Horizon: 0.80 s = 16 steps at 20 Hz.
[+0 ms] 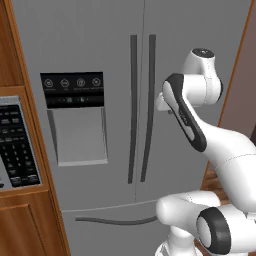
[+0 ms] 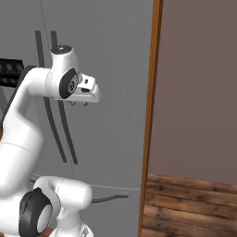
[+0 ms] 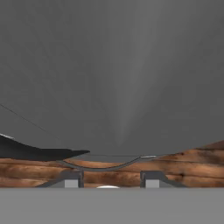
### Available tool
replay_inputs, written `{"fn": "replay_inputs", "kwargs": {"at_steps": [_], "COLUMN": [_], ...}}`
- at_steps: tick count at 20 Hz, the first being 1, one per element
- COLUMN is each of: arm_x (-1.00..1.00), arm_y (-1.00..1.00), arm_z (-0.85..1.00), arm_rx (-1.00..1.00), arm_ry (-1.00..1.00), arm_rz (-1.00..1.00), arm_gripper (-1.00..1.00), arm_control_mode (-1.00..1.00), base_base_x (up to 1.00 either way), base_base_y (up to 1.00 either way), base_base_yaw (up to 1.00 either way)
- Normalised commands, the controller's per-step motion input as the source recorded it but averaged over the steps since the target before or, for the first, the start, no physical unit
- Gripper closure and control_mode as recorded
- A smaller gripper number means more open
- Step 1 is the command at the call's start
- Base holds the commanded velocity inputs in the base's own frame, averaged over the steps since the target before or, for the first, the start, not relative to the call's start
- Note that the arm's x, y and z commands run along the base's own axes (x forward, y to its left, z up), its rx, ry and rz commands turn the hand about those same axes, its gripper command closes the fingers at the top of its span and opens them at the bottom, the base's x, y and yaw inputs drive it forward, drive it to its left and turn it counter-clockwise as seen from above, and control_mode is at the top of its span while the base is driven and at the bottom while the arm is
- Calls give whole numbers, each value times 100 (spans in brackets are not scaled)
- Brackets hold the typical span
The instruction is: Retrieve the butter from the fridge and place it on a plate on the dining table. Then retrieve the butter knife by the fridge and place it near the plate.
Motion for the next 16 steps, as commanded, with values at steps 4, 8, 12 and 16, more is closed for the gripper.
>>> {"fn": "replay_inputs", "kwargs": {"at_steps": [4, 8, 12, 16], "arm_x": [0, 0, 0, 0], "arm_y": [0, 0, 0, 0], "arm_z": [0, 0, 0, 0], "arm_rx": [0, 0, 0, 0], "arm_ry": [0, 0, 0, 0], "arm_rz": [0, 0, 0, 0], "arm_gripper": [-100, -100, -100, -100], "arm_control_mode": [100, 100, 100, 100], "base_base_x": [-3, -3, -3, 0], "base_base_y": [8, 18, 48, 58], "base_base_yaw": [0, -4, -10, -7]}}
